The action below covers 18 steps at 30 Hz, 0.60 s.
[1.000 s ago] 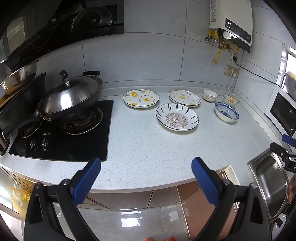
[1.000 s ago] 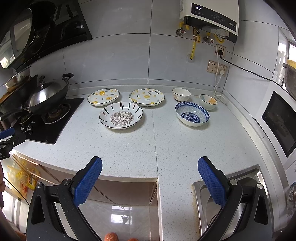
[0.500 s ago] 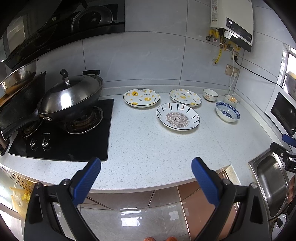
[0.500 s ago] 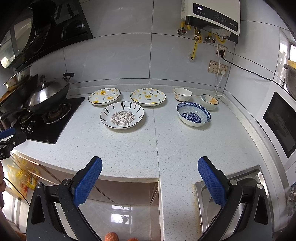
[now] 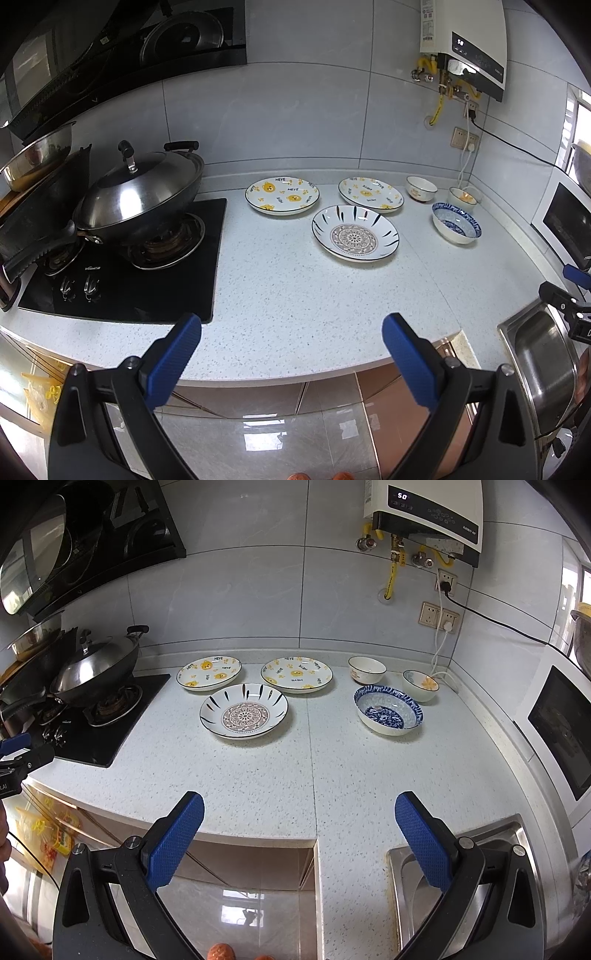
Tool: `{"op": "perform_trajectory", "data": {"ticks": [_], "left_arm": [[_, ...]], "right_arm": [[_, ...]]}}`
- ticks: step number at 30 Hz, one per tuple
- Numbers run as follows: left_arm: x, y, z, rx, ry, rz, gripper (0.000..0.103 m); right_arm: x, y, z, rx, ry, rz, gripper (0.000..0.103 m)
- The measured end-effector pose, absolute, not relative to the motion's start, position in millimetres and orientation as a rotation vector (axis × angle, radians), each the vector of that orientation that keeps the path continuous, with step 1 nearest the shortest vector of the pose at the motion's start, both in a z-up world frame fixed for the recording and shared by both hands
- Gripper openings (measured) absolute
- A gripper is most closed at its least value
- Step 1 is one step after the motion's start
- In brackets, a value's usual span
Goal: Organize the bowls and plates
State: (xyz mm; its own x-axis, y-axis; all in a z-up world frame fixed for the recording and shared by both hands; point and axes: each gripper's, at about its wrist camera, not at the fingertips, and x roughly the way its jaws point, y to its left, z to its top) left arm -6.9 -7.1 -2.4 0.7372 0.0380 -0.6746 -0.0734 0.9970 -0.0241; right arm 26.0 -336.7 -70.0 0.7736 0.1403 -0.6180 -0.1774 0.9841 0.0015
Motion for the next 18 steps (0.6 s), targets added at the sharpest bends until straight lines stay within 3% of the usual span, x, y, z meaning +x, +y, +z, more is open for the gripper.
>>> {"op": "perform_trajectory", "data": {"ticks": [18], "left_arm": [[12, -36, -2, -0.068, 0.77, 0.113, 0.1]], "right_arm": [[60, -345, -78, -0.082, 0.658, 0.301, 0.102]]}}
